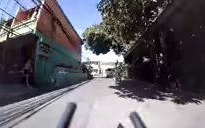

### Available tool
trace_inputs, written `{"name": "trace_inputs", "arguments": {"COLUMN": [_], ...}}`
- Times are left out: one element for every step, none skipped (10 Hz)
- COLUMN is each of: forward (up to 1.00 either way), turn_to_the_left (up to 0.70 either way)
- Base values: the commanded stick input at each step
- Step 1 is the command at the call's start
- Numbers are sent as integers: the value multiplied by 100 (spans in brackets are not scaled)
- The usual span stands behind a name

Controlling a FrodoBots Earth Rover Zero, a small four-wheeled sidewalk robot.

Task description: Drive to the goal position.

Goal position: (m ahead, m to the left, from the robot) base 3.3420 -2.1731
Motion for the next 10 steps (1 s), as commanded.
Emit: {"name": "trace_inputs", "arguments": {"forward": [100,100,100,100,100,100,100,100,100,100], "turn_to_the_left": [-4,14,15,9,6,11,8,6,4,3]}}
